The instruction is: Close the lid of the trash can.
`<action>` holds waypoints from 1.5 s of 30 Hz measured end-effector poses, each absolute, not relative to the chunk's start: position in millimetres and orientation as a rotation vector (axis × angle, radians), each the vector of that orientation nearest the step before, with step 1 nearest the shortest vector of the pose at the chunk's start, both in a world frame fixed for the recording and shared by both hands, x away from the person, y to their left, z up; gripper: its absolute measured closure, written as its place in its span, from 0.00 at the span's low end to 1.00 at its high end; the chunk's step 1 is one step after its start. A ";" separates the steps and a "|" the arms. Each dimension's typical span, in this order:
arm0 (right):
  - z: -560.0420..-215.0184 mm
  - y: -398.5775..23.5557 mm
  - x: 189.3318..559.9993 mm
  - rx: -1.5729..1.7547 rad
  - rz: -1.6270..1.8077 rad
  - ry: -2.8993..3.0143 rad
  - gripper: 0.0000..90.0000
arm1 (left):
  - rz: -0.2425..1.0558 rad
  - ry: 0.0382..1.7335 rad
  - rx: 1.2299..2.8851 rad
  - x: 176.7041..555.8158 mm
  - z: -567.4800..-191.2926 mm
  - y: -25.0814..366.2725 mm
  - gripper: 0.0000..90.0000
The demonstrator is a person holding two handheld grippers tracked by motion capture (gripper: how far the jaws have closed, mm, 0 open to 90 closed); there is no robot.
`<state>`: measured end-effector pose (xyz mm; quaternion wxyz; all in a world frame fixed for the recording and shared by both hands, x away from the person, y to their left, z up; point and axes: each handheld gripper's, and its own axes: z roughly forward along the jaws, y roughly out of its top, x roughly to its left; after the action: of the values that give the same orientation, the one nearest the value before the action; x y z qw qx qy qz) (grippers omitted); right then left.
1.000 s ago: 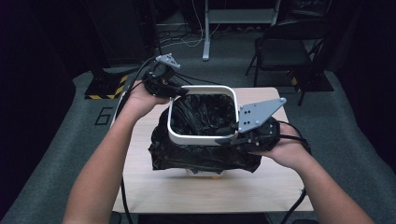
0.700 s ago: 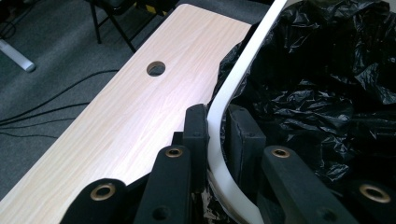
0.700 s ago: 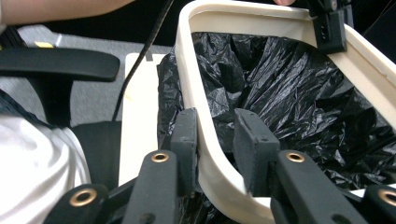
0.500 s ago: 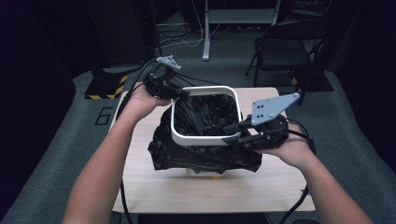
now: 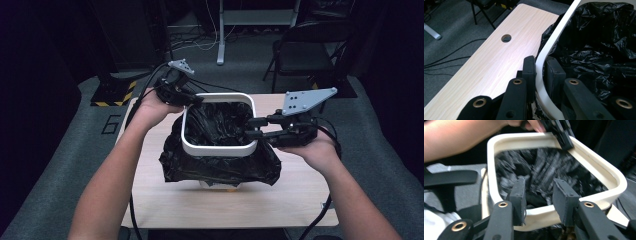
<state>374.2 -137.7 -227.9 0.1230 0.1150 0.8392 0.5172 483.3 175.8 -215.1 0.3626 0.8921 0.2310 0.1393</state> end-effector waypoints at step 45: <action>-241.3 -129.2 408.1 0.466 1.514 2.391 0.69 | 0.325 0.650 2.299 497.6 -214.5 170.2 0.89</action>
<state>408.1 -129.2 -241.3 0.1364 0.1611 0.8258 0.5230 497.6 170.2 -214.5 0.3574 0.8906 0.2517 0.1258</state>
